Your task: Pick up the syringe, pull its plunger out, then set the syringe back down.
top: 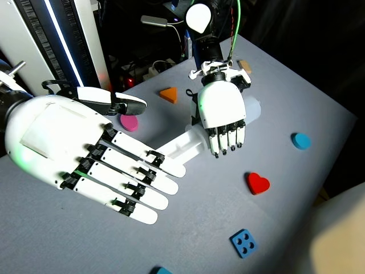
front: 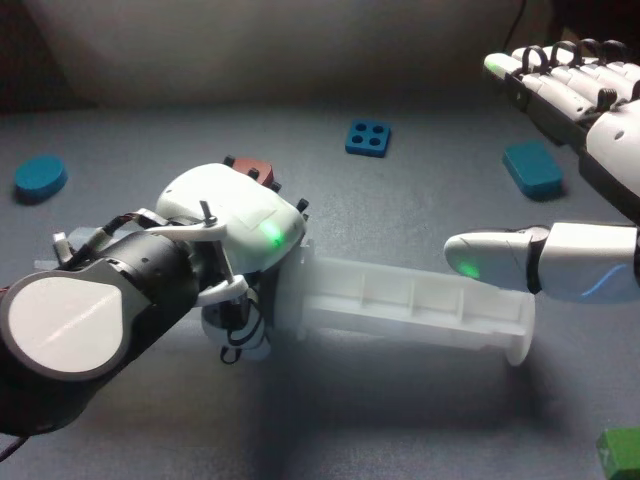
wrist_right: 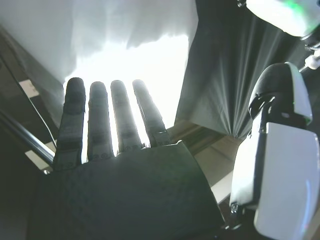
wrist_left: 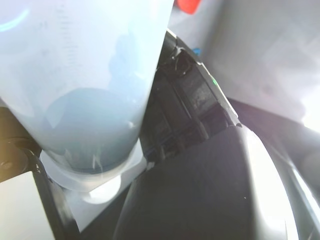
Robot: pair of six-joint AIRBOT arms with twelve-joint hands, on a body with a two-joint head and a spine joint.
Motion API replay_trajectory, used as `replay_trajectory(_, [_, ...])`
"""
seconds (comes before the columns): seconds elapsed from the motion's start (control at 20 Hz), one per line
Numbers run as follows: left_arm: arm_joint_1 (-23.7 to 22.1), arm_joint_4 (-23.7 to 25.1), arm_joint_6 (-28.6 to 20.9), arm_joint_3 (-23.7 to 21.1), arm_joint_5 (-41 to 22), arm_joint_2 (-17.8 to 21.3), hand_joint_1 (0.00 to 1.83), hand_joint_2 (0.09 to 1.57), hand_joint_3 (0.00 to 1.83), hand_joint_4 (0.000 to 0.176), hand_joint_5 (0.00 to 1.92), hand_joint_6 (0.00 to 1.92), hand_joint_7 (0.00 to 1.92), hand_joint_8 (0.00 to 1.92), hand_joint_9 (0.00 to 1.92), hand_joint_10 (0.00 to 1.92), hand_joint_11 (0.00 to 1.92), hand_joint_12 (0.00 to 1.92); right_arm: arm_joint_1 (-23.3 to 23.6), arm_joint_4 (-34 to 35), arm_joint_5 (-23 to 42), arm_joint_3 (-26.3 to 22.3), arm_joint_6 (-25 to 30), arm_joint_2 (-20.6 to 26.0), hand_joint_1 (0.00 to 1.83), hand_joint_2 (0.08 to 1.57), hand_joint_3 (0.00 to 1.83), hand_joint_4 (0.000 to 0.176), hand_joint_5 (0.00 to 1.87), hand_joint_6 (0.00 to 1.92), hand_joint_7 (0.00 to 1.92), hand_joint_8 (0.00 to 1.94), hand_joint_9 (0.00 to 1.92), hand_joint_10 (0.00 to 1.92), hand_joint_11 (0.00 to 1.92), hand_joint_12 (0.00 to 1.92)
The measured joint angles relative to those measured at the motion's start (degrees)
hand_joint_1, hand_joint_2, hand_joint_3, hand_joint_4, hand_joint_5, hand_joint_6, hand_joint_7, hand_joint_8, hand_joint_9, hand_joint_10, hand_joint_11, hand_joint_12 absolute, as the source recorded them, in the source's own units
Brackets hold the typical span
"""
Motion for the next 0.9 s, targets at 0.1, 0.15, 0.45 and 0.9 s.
replay_trajectory(0.1, [-0.02,0.04,-0.22,1.14,-0.87,-0.90,1.38,1.12,0.00,0.000,0.92,0.86,0.97,1.06,0.90,1.32,0.86,1.27,-0.33,-0.59,0.31,0.00,0.07,-0.07,0.27,0.85,0.00,0.000,0.00,0.00,0.00,0.00,0.00,0.00,0.00,0.33])
replay_trajectory(0.15, [-0.02,0.04,-0.22,1.53,-1.07,-1.03,1.38,1.12,0.00,0.000,0.90,0.87,0.98,1.05,0.90,1.31,0.88,1.26,-0.33,-0.59,0.31,0.00,0.07,-0.09,0.27,0.85,0.00,0.000,0.00,0.00,0.00,0.00,0.00,0.00,0.00,0.30])
replay_trajectory(0.45, [0.22,0.13,-0.35,4.11,-1.66,-1.75,1.38,1.13,0.00,0.000,0.89,0.90,0.95,1.08,0.89,1.33,0.85,1.28,-0.33,-0.79,0.87,0.00,0.09,-0.13,0.26,0.86,0.00,0.000,0.00,0.00,0.00,0.00,0.00,0.00,0.00,0.26])
replay_trajectory(0.9, [0.33,0.48,-0.35,4.31,-2.45,-2.36,1.37,1.14,0.00,0.000,0.88,0.90,0.97,1.08,0.86,1.36,0.86,1.30,-0.33,-1.05,1.60,0.00,0.13,-0.44,0.27,0.85,0.00,0.000,0.00,0.00,0.00,0.00,0.00,0.00,0.00,0.22])
